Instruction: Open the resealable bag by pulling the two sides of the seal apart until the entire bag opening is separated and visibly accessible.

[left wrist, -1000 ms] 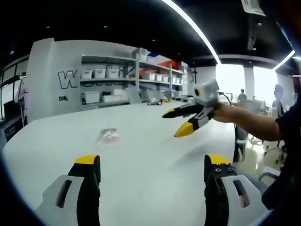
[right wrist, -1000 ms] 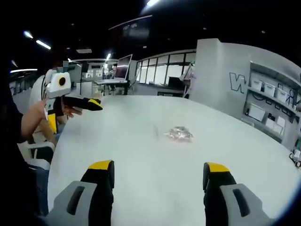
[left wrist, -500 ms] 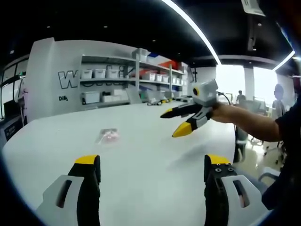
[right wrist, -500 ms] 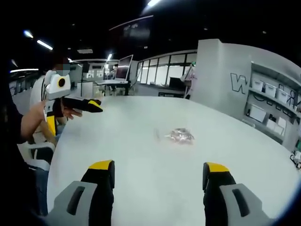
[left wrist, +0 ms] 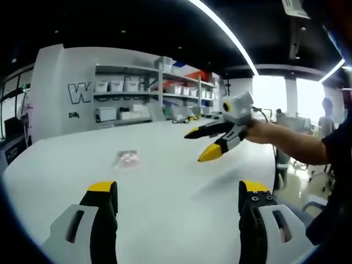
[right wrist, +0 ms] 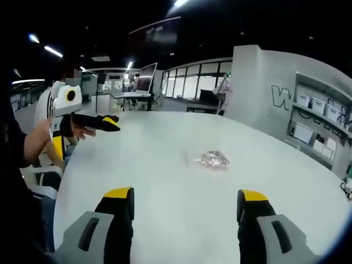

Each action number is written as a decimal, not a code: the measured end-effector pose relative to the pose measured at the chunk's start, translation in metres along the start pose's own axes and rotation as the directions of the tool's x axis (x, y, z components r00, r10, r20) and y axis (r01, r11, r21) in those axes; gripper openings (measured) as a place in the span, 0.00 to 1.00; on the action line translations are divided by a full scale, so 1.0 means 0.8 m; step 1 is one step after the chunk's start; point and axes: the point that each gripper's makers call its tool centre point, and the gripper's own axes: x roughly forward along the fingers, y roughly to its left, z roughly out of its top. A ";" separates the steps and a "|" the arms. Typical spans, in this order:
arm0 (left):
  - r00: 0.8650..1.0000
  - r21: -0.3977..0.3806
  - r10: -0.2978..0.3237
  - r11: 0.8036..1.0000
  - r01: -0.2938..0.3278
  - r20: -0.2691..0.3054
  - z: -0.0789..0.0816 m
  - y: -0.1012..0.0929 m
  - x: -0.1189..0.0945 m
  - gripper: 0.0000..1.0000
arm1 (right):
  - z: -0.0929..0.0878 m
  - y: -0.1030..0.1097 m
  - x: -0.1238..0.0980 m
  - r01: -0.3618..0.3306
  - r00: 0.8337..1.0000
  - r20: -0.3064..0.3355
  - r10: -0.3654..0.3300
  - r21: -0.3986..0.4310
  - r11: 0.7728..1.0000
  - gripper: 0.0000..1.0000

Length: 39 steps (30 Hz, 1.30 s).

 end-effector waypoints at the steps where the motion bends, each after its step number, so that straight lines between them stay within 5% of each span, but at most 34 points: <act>1: 1.000 0.000 0.000 1.000 0.000 0.000 0.000 0.000 0.000 0.89 | 0.000 0.000 0.000 0.000 1.000 0.000 0.000 -0.001 1.000 0.76; 39: 1.000 -0.004 -0.003 1.000 0.003 -0.002 -0.004 0.004 0.004 0.89 | 0.007 -0.004 0.021 -0.016 1.000 -0.013 0.016 -0.019 1.000 0.75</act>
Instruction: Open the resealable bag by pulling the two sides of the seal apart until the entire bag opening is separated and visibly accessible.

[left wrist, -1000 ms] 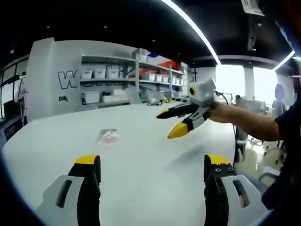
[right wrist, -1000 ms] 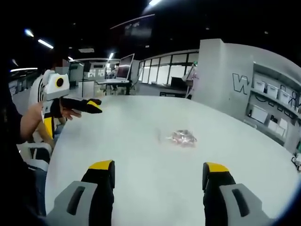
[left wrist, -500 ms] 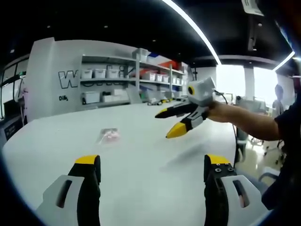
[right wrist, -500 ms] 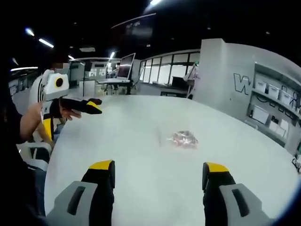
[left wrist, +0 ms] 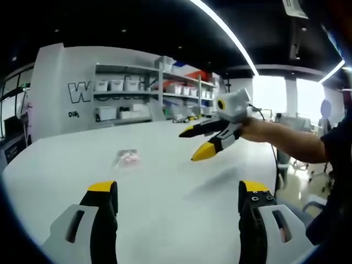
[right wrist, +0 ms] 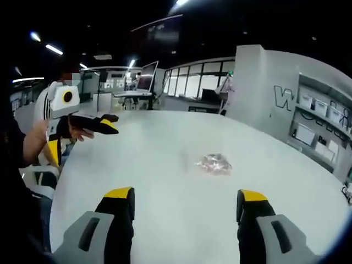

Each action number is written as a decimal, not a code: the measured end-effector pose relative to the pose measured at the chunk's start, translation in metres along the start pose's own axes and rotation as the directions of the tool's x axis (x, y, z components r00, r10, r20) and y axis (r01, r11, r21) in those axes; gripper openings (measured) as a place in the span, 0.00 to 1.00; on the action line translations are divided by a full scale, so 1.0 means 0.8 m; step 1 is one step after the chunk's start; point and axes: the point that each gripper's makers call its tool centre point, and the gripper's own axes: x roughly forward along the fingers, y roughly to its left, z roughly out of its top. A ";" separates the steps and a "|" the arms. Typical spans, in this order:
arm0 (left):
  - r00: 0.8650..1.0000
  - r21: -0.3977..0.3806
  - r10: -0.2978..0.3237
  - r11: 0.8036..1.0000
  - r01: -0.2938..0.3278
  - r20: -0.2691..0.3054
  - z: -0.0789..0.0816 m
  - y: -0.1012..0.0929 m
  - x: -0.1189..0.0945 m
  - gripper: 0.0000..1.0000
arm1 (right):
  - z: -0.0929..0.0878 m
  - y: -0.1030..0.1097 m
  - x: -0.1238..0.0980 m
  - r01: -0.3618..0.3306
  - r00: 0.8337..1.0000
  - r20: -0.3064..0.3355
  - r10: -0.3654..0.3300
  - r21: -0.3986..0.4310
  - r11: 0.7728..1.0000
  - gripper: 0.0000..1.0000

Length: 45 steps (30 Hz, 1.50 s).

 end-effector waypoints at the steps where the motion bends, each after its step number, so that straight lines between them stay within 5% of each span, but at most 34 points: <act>1: 1.000 -0.001 0.001 1.000 -0.001 -0.002 -0.001 0.001 0.000 0.89 | 0.000 0.000 0.001 -0.002 1.000 0.000 0.002 0.001 1.000 0.75; 45: 1.000 -0.013 -0.007 1.000 0.007 -0.009 -0.008 0.007 0.008 0.89 | -0.005 -0.008 0.026 -0.013 1.000 -0.018 0.013 0.005 1.000 0.75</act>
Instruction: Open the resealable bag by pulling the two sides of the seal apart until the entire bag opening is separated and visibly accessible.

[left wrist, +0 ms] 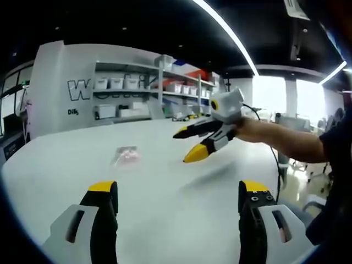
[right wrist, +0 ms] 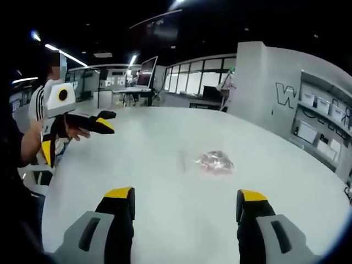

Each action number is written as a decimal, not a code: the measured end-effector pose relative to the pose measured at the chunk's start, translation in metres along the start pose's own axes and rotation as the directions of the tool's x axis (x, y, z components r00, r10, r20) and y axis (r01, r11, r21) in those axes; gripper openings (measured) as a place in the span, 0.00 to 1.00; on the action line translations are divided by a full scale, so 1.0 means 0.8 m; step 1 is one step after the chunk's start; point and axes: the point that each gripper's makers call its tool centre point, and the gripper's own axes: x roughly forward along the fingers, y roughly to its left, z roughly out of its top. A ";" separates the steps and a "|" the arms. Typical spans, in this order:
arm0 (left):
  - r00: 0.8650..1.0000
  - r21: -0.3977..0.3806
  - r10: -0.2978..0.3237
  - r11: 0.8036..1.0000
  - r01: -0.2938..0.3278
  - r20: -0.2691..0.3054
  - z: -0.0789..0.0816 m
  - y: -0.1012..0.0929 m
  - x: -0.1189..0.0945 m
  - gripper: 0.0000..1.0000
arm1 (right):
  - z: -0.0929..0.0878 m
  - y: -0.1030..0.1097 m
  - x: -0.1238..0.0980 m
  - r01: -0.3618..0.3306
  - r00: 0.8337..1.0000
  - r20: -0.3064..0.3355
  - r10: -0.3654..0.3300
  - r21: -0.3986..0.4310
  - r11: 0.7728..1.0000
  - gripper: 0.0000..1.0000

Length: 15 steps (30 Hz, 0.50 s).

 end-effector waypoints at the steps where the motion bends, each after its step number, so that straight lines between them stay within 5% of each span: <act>1: 1.000 0.001 -0.001 1.000 0.001 0.001 0.000 0.001 0.000 0.89 | 0.000 -0.001 0.000 0.002 1.000 0.000 -0.002 -0.003 1.000 0.75; 15: 1.000 0.003 0.000 1.000 0.000 0.000 -0.002 0.001 0.003 0.88 | 0.003 -0.003 0.004 0.001 1.000 0.005 -0.001 -0.002 1.000 0.75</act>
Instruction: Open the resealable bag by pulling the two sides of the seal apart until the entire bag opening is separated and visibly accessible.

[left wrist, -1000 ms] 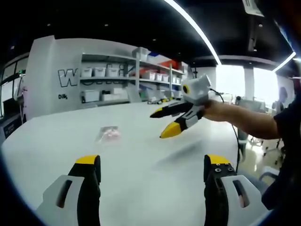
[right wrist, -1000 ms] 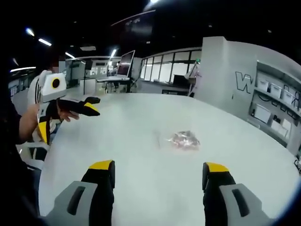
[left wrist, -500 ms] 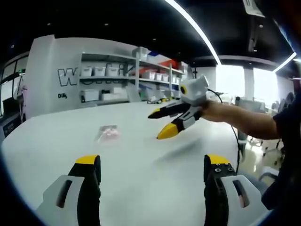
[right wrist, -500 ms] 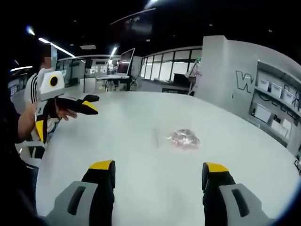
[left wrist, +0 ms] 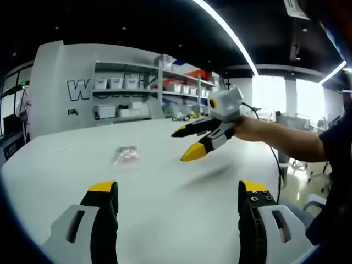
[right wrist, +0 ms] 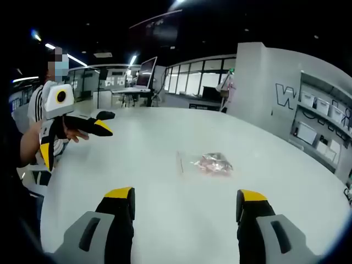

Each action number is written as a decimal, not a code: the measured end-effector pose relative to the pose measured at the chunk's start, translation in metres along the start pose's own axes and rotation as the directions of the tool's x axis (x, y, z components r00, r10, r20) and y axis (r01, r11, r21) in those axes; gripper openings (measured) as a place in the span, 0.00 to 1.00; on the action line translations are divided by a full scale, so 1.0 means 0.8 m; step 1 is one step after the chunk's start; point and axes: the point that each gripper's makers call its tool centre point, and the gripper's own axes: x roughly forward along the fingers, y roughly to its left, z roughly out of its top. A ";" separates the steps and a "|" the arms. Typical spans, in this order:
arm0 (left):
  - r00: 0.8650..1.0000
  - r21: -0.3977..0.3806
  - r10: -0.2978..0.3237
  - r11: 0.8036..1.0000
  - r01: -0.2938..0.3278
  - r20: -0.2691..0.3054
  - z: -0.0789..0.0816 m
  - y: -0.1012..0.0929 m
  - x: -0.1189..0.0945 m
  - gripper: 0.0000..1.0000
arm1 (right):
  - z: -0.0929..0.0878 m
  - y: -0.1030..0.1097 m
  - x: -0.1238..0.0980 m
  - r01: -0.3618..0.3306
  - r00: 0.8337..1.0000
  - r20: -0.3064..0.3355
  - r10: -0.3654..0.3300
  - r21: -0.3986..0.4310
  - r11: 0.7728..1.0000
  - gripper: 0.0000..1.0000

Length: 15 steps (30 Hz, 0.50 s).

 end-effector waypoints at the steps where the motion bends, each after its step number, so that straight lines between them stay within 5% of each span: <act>1: 1.000 -0.001 0.000 1.000 0.000 -0.001 0.000 0.000 0.000 0.88 | 0.000 0.001 0.001 -0.002 1.000 0.000 0.002 0.000 1.000 0.75; 15: 1.000 -0.004 0.001 1.000 -0.001 -0.001 -0.004 0.001 0.001 0.88 | -0.002 0.000 0.007 -0.004 1.000 -0.006 0.004 -0.002 1.000 0.75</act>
